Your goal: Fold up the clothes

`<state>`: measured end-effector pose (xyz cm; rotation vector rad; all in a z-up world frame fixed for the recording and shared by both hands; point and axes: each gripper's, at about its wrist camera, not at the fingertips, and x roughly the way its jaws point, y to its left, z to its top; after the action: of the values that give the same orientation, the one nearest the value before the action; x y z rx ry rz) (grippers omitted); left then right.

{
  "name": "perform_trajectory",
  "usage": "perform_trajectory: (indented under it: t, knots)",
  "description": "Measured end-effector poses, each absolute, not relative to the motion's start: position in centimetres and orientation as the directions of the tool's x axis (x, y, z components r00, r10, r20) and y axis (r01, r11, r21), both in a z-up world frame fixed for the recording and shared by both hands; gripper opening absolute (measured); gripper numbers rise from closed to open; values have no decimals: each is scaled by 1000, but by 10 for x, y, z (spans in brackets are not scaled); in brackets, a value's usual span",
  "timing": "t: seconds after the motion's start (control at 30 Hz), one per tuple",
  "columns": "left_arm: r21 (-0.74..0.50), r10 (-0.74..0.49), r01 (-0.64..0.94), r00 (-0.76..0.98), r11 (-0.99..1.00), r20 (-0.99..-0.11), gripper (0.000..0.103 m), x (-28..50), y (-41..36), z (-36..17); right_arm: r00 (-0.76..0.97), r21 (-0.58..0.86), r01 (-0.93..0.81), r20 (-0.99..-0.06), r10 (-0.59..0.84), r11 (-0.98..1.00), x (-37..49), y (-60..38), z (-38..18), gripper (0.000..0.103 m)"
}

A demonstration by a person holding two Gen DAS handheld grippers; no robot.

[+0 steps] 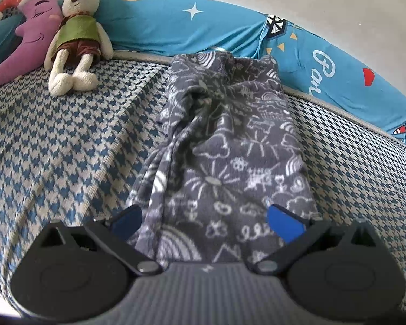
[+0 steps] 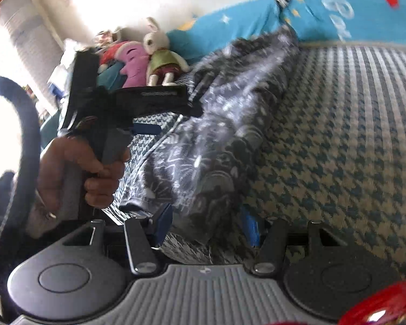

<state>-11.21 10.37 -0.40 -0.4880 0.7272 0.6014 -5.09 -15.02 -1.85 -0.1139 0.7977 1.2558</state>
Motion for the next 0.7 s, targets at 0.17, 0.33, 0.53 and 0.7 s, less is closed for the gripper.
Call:
perform_trajectory:
  t: [0.17,0.33,0.53,0.7]
  knots:
    - [-218,333,-672,589,708,-736,103,-121,102,-8,64,273,-927,-557,828,255,-70,-146,-11,44]
    - [-228,338,-693,578,684,-742,103,-128,103,-10,58,172,-966,-591,805,195,-89,-127,-16,34]
    - [-231,345,-709,568,666,-747,103,-133,104,-11,110,58,-980,-645,756,192,-95,-112,-27,34]
    - [-236,344,-712,568,661,-748,103,-134,106,-11,150,7,-979,-655,740,204,-96,-109,-32,28]
